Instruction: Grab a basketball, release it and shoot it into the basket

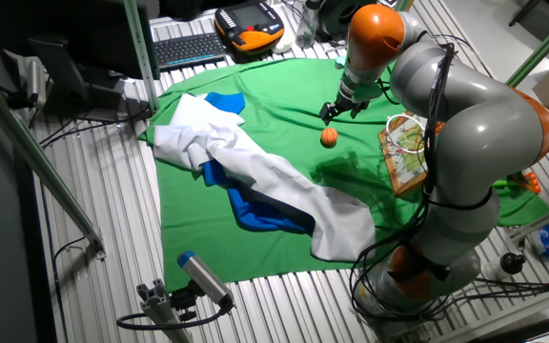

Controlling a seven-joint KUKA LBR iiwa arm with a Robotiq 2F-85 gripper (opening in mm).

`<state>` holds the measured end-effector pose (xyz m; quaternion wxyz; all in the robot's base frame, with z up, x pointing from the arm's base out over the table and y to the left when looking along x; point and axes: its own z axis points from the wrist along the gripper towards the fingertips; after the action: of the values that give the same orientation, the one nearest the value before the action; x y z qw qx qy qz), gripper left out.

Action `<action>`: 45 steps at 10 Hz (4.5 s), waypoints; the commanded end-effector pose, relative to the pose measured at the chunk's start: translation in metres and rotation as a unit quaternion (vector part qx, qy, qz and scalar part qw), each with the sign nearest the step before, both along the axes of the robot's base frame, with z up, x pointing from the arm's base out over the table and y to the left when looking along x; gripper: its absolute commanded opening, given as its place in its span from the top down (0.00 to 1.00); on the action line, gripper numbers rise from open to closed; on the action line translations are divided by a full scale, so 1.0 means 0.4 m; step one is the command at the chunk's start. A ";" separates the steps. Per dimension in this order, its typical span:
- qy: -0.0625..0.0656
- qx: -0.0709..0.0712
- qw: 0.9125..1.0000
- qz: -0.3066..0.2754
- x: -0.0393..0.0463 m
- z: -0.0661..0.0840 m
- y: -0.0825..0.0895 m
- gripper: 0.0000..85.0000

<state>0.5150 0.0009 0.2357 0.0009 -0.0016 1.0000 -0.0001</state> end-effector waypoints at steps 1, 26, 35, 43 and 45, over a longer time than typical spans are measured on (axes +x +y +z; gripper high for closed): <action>0.108 -0.068 0.986 0.105 0.000 0.000 0.000 1.00; 0.108 -0.064 0.992 0.015 -0.001 0.000 0.002 1.00; 0.065 -0.084 0.994 -0.035 0.025 -0.023 0.001 0.40; 0.042 -0.084 0.995 -0.043 0.117 -0.230 -0.058 0.00; 0.036 -0.082 0.995 -0.041 0.131 -0.275 -0.060 0.00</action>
<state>0.5678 -0.0233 0.1240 -0.0343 0.0390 0.9952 -0.0828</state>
